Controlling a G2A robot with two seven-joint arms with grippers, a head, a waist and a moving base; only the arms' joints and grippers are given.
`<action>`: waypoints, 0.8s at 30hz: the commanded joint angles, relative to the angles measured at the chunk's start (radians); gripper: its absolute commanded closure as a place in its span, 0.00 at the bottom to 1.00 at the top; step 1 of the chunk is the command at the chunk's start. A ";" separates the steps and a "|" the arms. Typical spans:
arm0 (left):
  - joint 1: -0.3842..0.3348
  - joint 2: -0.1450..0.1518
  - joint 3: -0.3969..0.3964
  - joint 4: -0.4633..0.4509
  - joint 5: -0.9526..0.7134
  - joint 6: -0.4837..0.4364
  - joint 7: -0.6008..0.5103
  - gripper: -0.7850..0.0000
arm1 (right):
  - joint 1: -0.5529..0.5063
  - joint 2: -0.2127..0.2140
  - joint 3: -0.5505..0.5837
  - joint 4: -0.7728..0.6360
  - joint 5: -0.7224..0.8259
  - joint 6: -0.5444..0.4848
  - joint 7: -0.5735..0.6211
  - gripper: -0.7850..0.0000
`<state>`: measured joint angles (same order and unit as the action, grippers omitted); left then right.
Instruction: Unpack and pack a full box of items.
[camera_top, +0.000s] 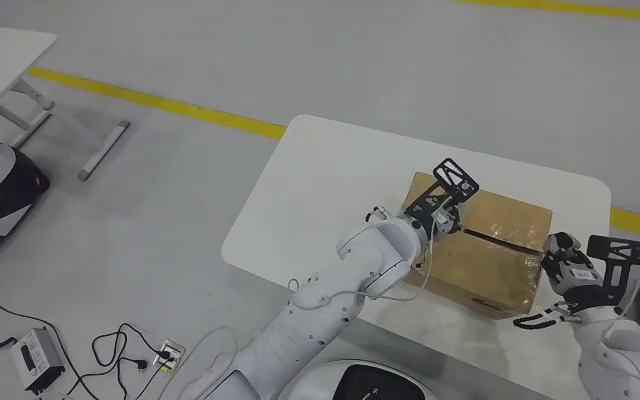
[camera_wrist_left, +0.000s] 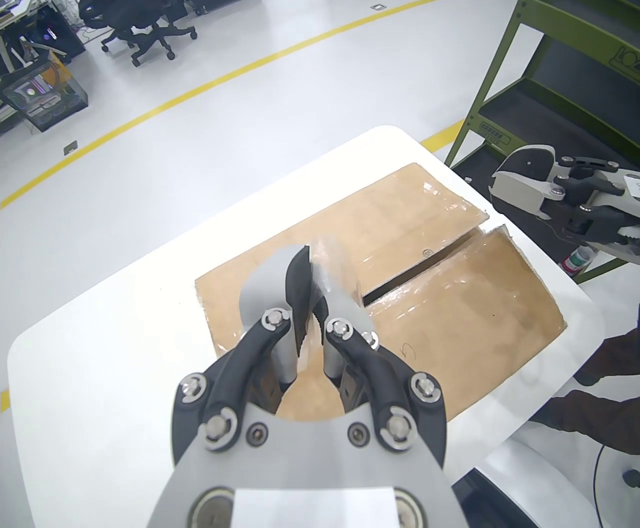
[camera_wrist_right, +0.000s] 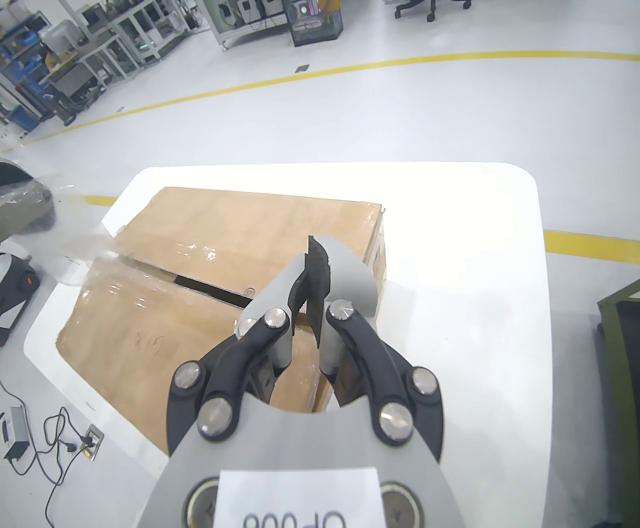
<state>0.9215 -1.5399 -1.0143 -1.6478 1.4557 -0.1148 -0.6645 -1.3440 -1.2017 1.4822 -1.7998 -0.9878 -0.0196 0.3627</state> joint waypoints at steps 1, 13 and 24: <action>-0.004 -0.002 0.012 0.015 0.004 0.007 0.004 1.00 | 0.011 -0.002 -0.021 0.014 -0.011 0.008 -0.002 1.00; -0.022 -0.011 0.034 0.035 0.018 0.024 0.010 1.00 | -0.040 0.014 0.033 -0.044 0.083 -0.271 0.012 0.00; -0.022 -0.013 0.025 0.033 0.023 0.021 0.005 1.00 | 0.024 0.013 -0.049 -0.013 0.057 -0.307 0.057 0.00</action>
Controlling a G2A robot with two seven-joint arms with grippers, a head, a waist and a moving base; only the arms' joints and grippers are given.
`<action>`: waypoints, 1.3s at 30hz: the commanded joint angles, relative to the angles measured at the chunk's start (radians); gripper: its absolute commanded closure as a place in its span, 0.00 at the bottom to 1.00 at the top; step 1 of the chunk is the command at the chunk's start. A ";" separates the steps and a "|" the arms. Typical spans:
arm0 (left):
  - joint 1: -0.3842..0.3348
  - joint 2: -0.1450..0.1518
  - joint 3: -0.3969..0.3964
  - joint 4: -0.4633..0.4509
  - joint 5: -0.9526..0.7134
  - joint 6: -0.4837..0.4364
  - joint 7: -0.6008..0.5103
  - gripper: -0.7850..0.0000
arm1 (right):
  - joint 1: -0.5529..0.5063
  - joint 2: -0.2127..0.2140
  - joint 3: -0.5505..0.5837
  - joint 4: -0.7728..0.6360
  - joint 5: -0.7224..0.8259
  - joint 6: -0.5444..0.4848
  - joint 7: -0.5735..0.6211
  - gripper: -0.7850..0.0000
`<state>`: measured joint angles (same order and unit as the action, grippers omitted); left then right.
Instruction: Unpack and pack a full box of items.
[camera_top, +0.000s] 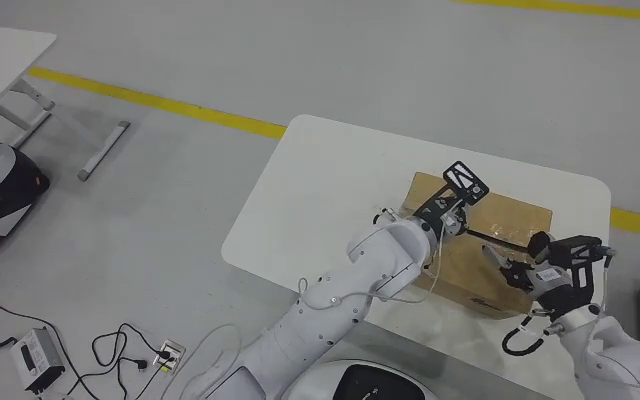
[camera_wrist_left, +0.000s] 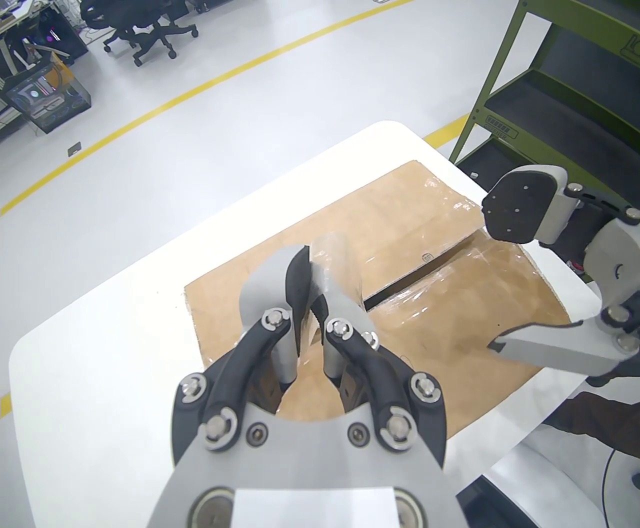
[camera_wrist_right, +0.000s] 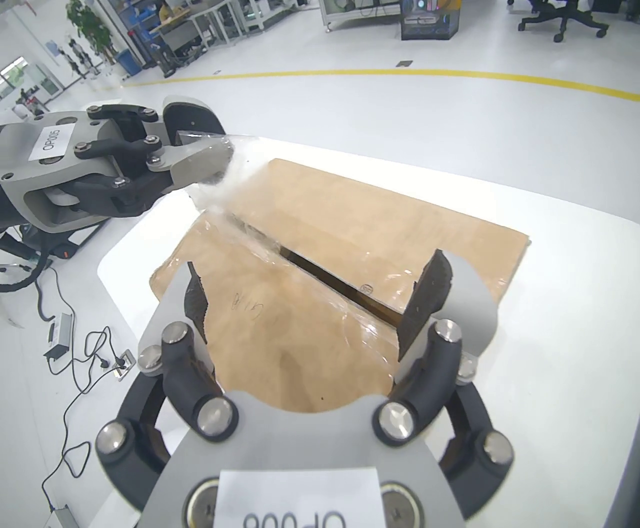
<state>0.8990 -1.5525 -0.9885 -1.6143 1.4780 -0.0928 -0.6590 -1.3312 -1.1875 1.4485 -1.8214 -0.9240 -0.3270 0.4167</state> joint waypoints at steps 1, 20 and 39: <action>0.001 0.000 -0.002 -0.002 0.001 -0.002 -0.001 1.00 | 0.022 -0.002 -0.030 0.019 -0.010 0.003 0.004 0.01; 0.009 -0.001 -0.019 -0.008 -0.007 -0.014 -0.009 1.00 | 0.142 -0.023 -0.182 0.148 -0.081 0.077 0.002 0.55; 0.016 -0.001 -0.031 -0.016 -0.013 -0.016 -0.010 1.00 | 0.154 -0.025 -0.184 0.145 -0.026 0.069 0.016 0.40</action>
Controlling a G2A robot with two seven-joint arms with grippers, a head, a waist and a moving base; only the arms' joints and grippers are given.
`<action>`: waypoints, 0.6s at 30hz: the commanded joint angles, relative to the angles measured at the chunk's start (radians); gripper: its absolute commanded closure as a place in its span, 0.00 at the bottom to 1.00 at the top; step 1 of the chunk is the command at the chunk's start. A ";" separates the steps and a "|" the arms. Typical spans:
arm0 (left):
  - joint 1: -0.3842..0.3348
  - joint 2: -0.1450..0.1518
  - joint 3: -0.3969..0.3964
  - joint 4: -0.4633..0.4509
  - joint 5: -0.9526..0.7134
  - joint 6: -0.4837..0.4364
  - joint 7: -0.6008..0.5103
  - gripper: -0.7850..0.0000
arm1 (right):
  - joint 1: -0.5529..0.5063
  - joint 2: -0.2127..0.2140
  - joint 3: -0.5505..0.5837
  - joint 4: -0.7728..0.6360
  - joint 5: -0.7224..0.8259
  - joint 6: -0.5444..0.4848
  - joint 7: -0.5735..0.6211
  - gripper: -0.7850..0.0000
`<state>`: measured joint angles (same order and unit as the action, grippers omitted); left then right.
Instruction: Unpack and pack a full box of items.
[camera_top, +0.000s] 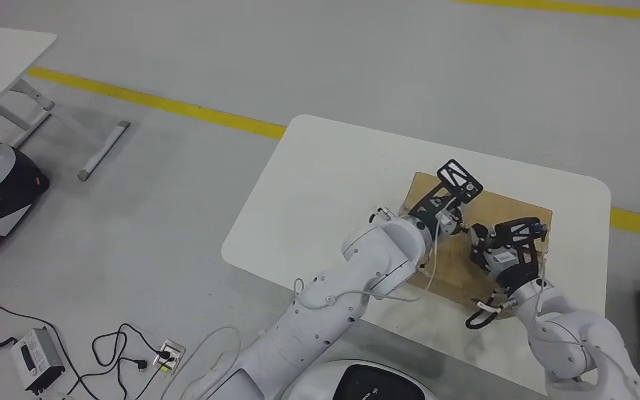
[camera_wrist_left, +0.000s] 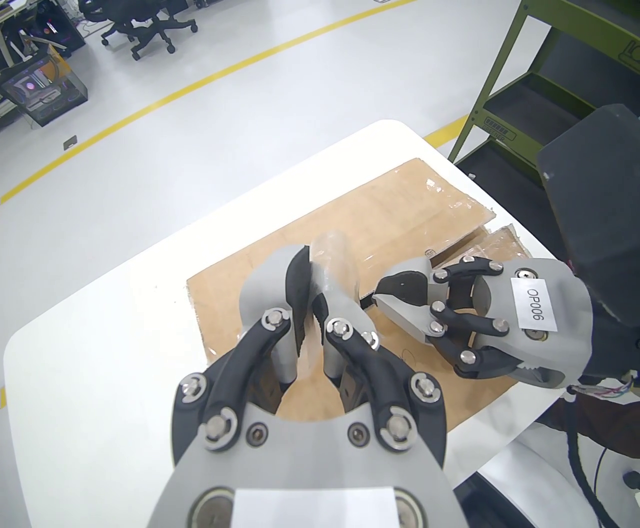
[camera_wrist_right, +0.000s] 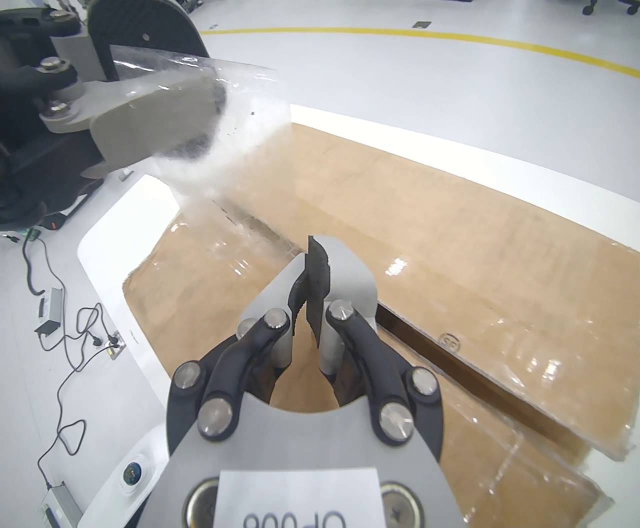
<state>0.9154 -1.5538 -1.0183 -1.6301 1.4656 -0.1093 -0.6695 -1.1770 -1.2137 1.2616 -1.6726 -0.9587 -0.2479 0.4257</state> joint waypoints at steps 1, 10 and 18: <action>-0.001 0.000 -0.003 0.000 -0.001 0.001 0.001 1.00 | -0.001 0.002 0.005 -0.007 0.013 -0.019 0.013 0.31; -0.002 -0.001 -0.007 0.002 -0.005 -0.001 0.002 1.00 | 0.013 0.001 -0.011 0.002 0.000 -0.012 0.022 0.23; 0.001 0.001 -0.015 0.001 -0.002 -0.010 0.004 1.00 | 0.027 -0.002 -0.022 0.016 -0.003 0.001 0.017 0.38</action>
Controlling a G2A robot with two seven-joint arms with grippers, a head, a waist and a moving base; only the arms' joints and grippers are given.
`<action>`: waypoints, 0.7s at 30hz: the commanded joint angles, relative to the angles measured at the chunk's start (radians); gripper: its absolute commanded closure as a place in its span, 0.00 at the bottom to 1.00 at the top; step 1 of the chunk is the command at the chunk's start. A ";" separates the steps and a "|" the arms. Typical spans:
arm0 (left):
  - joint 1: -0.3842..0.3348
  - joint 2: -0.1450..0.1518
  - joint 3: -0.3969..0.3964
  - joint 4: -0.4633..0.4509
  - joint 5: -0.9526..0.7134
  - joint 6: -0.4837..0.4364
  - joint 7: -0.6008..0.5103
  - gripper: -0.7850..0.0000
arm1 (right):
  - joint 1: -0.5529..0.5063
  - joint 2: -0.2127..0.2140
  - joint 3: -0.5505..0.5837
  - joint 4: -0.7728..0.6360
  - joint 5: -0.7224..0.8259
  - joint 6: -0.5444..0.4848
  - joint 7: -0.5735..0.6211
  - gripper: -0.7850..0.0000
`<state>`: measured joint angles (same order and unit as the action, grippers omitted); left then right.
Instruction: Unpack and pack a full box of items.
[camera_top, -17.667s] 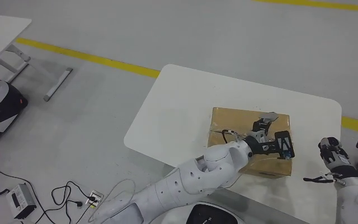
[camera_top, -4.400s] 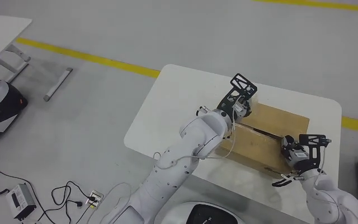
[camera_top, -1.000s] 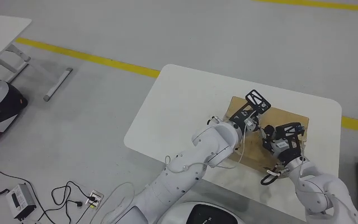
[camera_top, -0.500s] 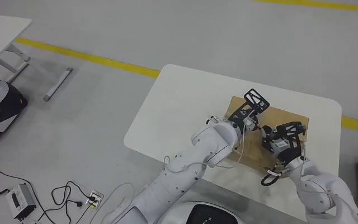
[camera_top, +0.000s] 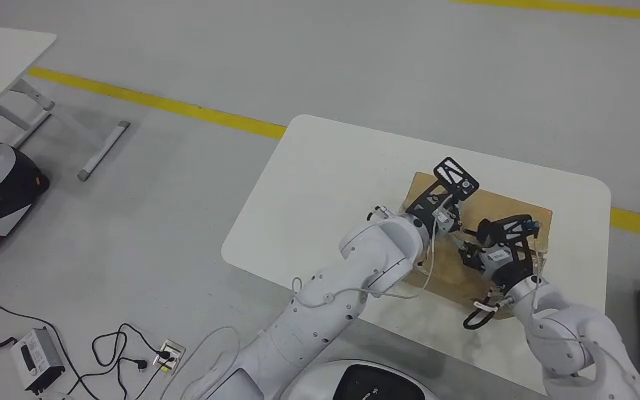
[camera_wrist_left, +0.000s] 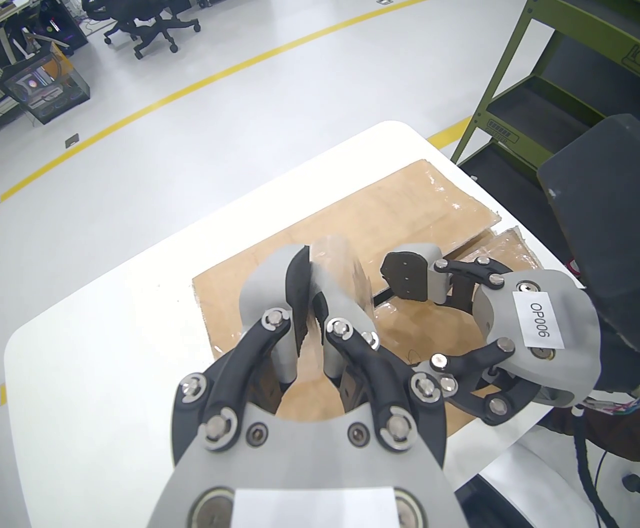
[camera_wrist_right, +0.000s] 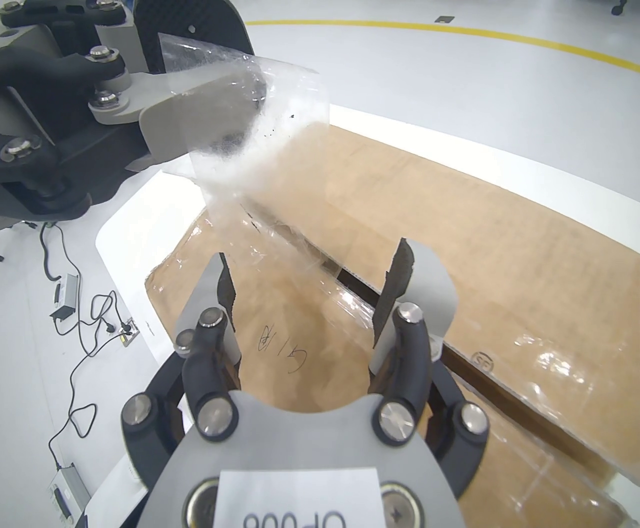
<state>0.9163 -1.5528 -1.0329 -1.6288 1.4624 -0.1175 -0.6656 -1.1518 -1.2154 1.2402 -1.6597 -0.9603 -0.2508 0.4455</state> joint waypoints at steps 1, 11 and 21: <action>0.001 0.000 -0.001 0.000 0.001 -0.004 0.000 1.00 | 0.004 -0.001 -0.002 0.007 0.000 0.007 -0.006 0.42; 0.006 0.003 -0.012 0.003 0.005 -0.014 0.002 1.00 | 0.034 -0.008 -0.027 0.041 -0.002 0.030 -0.021 0.64; 0.008 0.004 -0.011 0.006 0.003 -0.019 -0.001 1.00 | 0.046 -0.011 -0.033 0.051 -0.013 0.045 -0.027 1.00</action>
<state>0.9240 -1.5490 -1.0441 -1.6230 1.4659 -0.1366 -0.6664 -1.1065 -1.2265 1.2060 -1.6091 -0.9726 -0.2081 0.4190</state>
